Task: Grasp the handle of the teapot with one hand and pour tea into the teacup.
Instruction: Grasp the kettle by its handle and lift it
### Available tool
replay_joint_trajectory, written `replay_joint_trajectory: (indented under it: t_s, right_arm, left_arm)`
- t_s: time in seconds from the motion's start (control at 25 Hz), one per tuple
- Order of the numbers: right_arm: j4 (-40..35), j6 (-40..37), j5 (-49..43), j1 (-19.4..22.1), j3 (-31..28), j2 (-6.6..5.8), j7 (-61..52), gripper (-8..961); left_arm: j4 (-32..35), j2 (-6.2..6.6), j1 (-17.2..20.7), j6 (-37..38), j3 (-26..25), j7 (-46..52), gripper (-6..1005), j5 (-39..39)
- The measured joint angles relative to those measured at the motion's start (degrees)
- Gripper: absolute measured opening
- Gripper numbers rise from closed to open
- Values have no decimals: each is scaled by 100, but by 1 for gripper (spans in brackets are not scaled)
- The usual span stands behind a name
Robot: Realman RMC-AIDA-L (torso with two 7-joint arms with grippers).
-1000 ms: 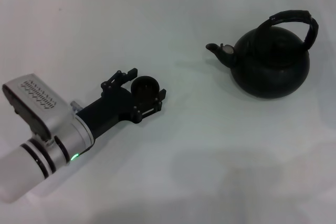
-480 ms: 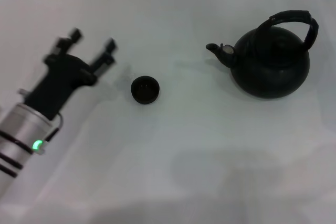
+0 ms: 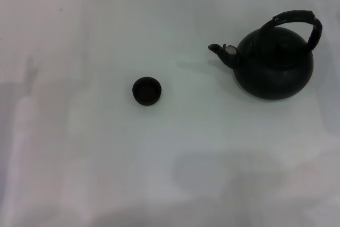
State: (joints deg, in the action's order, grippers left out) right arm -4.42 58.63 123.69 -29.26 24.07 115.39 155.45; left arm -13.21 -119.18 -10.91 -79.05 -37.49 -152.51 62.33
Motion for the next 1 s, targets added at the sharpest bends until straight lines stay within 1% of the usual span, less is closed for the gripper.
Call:
replay_joint_trajectory:
  t_s: [0.16, 0.32, 0.4, 0.48, 0.56, 0.64, 0.72, 0.8, 0.92, 1.0]
  right_arm:
    - [-112, 102, -2, 89, 292, -15, -457, 818]
    - [-581, 277, -6, 370, 888, -26, -1291, 820]
    - [-1025, 316, -10, 600, 1394, -39, -1891, 820]
    - [-1625, 310, -26, 914, 1993, -65, -2497, 820]
    - [-2415, 234, -214, 1322, 2468, -89, -3172, 819]
    - [-3161, 126, -641, 1661, 2649, -89, -3874, 819]
    - [-3907, 43, -1307, 1940, 2660, -57, -4552, 819]
    - [-4497, 2, -1941, 2119, 2642, -58, -5262, 823]
    - [-5339, -5, -2942, 2299, 2638, -115, -6369, 825]
    - [-5829, 33, -3539, 2381, 2638, -110, -6956, 824]
  left_arm:
    - [170, 8, 11, 143, 0, 631, 888, 494]
    - [226, 12, -21, 522, 3, 716, 888, 773]
    - [297, 16, -56, 646, 4, 715, 888, 832]
    - [367, 18, -98, 724, 5, 705, 888, 842]
    - [416, 18, -135, 757, 5, 699, 888, 844]
    - [485, 20, -188, 771, 5, 699, 888, 846]
    - [538, 25, -237, 810, 5, 699, 888, 849]
    - [579, 29, -302, 899, 5, 696, 889, 850]
    - [659, 34, -388, 980, 5, 693, 889, 852]
    - [690, 35, -416, 992, 4, 693, 889, 853]
